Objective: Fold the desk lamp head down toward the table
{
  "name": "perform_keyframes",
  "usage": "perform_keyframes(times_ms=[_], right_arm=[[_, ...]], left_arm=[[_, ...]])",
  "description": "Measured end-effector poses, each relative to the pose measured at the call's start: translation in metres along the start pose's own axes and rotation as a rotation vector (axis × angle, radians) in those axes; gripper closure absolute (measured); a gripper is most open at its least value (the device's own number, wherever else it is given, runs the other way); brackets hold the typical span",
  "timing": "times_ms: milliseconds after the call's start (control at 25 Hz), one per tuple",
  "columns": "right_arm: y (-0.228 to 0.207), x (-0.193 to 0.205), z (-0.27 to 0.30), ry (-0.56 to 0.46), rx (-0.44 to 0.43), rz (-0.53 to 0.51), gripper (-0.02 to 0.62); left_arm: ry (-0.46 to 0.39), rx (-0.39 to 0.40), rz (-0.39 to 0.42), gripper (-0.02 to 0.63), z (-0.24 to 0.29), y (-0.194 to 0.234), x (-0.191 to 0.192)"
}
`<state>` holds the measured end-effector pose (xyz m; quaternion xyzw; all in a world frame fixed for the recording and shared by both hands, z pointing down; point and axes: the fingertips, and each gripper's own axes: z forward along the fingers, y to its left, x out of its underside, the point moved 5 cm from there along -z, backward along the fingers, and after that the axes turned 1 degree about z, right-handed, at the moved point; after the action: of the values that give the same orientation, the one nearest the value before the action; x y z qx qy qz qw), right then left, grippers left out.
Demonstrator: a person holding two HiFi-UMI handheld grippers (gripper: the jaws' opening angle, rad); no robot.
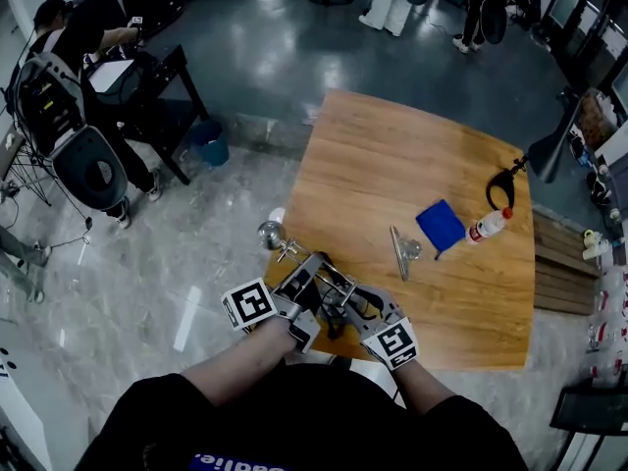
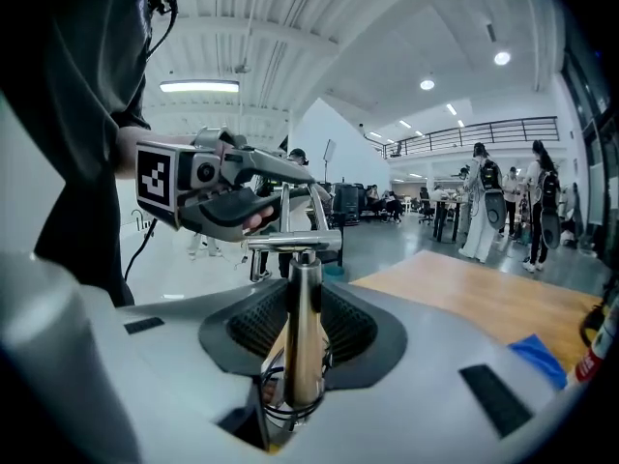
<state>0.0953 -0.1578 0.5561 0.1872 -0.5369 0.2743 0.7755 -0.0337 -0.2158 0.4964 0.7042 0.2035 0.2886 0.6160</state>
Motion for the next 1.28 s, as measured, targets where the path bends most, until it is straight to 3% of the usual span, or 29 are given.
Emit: perform_keyframes(times_ms=[440, 760, 1280], right_arm=[[0.007, -0.001, 0.004, 0.030, 0.025, -0.006, 0.486], [0.007, -0.003, 0.005, 0.045, 0.045, 0.004, 0.486], [0.008, -0.003, 0.008, 0.072, 0.071, -0.029, 0.486]], left_arm=[[0.053, 0.074, -0.221, 0.571, -0.010, 0.042, -0.008], [0.043, 0.138, -0.381, 0.568, -0.010, 0.068, -0.004], [0.046, 0.225, -0.498, 0.549, -0.007, 0.098, 0.005]])
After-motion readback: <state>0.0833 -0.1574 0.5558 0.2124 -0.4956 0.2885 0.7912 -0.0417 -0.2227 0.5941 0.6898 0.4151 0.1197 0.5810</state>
